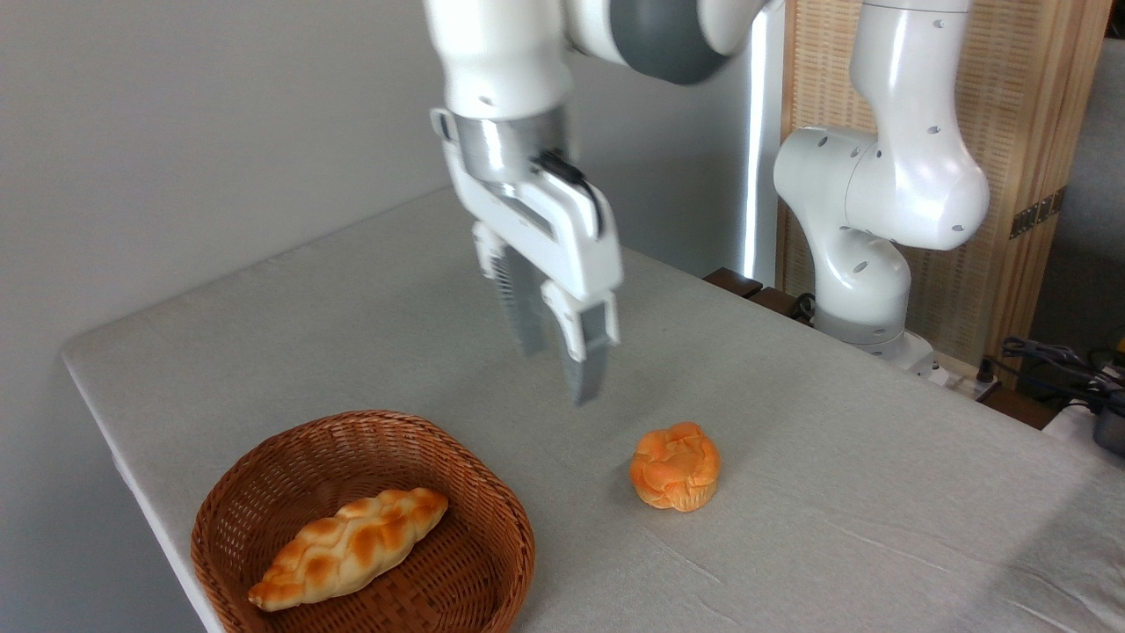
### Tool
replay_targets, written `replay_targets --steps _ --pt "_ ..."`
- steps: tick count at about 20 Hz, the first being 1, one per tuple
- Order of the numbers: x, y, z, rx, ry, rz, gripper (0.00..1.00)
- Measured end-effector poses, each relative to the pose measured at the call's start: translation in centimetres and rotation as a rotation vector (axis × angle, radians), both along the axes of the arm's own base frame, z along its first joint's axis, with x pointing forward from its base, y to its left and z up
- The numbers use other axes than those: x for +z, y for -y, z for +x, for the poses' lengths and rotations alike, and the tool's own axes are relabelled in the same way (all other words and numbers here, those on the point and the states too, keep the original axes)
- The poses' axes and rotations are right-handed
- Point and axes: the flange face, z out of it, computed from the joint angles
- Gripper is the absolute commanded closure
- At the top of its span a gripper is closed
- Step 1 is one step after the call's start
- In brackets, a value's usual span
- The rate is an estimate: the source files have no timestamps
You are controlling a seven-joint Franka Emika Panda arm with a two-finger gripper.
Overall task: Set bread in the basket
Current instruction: 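Move the open gripper down over the round orange bun, then close the gripper on the round orange bun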
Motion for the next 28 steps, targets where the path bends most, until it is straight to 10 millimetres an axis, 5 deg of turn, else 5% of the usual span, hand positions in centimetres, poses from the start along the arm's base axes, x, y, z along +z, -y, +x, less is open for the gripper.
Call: replay_targets --steps 6,12,14,16,17,28 --pt "-4.9 -6.3 -5.0 -0.177 0.006 -0.009 0.00" --pt "-9.1 -5.7 -6.2 -0.243 -0.005 0.027 0.03" --pt "-9.9 -5.3 -6.4 -0.253 -0.005 0.027 0.29" --pt "-10.3 -5.0 -6.4 -0.260 -0.006 0.027 0.80" --pt "-10.4 -4.9 -6.4 -0.263 -0.007 0.027 0.92" --pt "-10.6 -4.3 -6.4 -0.304 -0.009 0.026 0.94"
